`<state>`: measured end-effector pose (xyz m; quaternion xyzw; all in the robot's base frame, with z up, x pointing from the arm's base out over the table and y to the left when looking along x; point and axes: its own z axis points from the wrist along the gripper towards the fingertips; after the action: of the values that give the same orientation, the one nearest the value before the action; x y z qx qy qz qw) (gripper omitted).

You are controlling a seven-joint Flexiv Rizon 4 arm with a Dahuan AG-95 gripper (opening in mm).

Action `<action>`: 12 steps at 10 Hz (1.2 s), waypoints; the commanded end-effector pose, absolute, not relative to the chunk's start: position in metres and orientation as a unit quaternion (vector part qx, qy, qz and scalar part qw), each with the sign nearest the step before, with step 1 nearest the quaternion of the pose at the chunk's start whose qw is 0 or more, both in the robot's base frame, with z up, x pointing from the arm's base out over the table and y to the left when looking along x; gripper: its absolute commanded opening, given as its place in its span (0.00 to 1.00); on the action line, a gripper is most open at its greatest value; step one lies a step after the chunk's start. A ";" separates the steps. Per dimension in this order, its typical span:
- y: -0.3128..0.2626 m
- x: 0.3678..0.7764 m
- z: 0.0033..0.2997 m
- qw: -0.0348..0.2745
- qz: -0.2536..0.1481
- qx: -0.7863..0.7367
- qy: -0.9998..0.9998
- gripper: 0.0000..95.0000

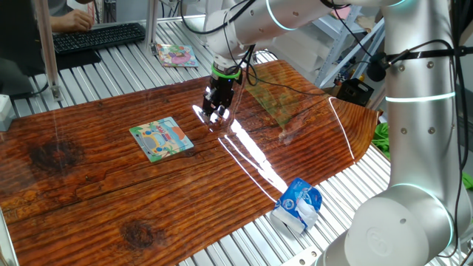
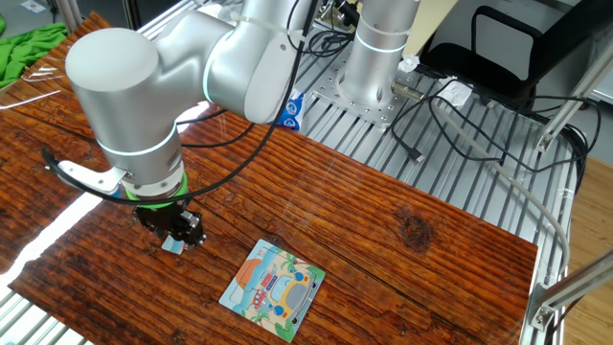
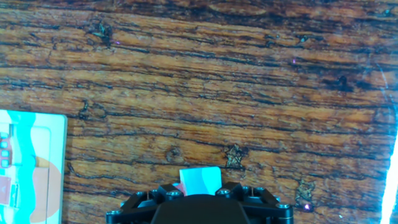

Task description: Assemble one piece of a puzzle

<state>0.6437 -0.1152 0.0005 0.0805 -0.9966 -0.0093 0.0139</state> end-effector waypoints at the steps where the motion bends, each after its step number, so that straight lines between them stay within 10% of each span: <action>1: -0.115 0.644 -0.001 0.014 -0.009 0.080 -0.997 0.60; 11: -0.109 0.644 -0.002 0.011 -0.008 0.071 -0.997 0.60; 12: -0.110 0.643 -0.004 0.008 -0.008 0.074 -0.997 0.40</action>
<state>0.6433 -0.1102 -0.0025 0.0745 -0.9971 -0.0084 0.0090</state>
